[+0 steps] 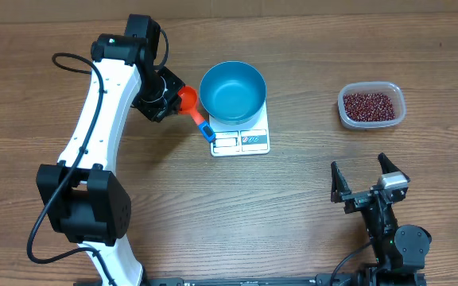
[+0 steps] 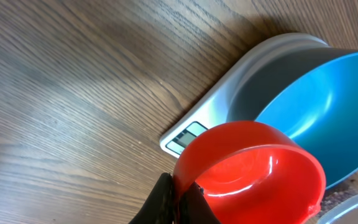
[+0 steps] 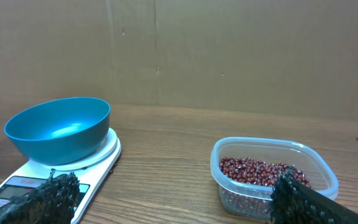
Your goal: Scoop item into bowl and weigh 150g on scale
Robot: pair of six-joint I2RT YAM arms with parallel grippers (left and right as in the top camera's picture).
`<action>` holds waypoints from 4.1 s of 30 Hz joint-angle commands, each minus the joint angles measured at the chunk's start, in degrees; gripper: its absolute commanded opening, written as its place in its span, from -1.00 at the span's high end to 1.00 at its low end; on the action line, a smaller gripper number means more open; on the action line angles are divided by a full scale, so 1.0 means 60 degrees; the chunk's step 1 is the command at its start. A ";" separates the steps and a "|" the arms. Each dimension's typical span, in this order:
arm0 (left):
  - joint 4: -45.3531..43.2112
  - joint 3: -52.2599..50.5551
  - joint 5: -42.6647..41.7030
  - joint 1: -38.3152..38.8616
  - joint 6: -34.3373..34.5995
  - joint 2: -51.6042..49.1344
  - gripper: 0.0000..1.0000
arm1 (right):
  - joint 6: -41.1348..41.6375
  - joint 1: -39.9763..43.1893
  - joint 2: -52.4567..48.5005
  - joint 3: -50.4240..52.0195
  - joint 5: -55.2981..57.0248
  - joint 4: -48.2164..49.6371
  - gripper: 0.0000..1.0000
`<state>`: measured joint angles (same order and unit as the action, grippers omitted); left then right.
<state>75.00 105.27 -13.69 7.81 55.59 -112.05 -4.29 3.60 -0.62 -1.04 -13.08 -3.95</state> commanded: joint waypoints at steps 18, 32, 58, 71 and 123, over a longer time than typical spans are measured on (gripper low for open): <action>-0.0656 0.0266 -0.0608 0.0444 0.1140 0.0262 0.91 | -0.0011 -0.0062 0.0076 0.0098 0.0022 0.0040 -1.00; -0.0539 0.0266 -0.0335 0.1807 0.3315 0.0262 0.92 | -0.0011 -0.0062 0.0076 0.0098 0.0018 0.0044 -1.00; -0.0761 0.0266 -0.0160 0.2273 0.3956 0.0262 0.91 | 0.2954 -0.0062 -0.0823 -0.4353 -0.0011 -0.4794 -1.00; -0.0758 0.0266 -0.0204 0.2273 0.4313 0.0262 0.91 | 0.3759 -0.0062 -0.6047 -0.7180 -0.4302 -0.5544 -1.00; -0.1548 0.0266 -0.1687 0.3391 0.8043 0.0262 0.90 | 1.0189 -0.1843 -1.2123 -0.7180 -0.5399 0.0659 -0.59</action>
<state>65.69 105.38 -23.59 27.90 101.67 -112.05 55.68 -7.22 -73.60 -42.94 -46.17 -0.47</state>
